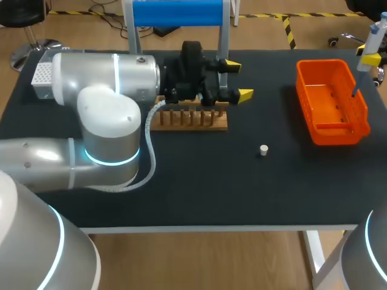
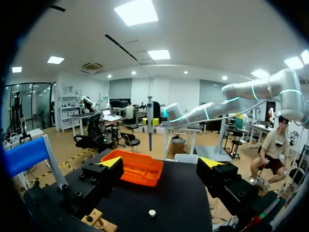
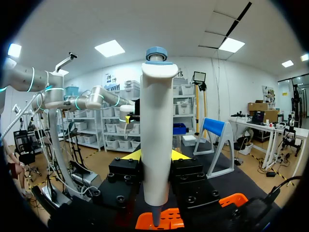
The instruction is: Invert the test tube, pick up the pipette, mount the tip to pipette, aspirate from beaker and dispense into the tube, eject the tip, return the pipette, and cap with the stopper.
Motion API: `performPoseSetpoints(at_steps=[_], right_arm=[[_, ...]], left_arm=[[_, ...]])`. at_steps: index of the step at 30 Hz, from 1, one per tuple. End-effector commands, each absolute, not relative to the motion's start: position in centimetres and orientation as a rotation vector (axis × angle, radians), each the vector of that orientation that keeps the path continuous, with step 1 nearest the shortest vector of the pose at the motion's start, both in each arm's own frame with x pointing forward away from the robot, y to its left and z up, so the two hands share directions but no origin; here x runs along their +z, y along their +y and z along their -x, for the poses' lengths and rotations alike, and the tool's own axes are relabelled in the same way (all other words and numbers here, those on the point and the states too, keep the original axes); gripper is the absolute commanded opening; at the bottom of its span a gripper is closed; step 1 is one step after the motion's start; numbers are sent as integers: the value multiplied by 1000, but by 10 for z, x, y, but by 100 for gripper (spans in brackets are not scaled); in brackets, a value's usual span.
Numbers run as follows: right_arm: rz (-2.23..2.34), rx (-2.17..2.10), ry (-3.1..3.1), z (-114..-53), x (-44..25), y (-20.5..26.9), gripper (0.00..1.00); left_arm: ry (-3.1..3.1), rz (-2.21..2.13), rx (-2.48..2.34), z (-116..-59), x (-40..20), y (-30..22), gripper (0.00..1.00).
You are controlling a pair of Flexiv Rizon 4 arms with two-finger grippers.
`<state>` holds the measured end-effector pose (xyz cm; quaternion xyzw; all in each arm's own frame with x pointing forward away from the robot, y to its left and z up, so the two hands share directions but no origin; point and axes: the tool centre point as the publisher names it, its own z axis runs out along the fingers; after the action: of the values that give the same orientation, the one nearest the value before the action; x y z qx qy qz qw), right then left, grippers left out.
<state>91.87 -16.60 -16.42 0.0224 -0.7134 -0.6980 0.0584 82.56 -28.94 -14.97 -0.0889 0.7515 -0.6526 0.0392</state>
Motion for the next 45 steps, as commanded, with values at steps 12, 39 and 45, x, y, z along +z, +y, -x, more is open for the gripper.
performPoseSetpoints(at_steps=[12,39,45], right_arm=[[-70,-2111,-2164,-919,-163,-167,0],[-70,-2111,-2164,-919,-163,-167,0],[-93,-2084,-2227,-906,-162,-160,0]], left_arm=[[2187,240,-2120,-825,-135,-274,100],[2270,220,-1994,-822,-122,-281,100],[2270,220,-1994,-822,-122,-281,100]])
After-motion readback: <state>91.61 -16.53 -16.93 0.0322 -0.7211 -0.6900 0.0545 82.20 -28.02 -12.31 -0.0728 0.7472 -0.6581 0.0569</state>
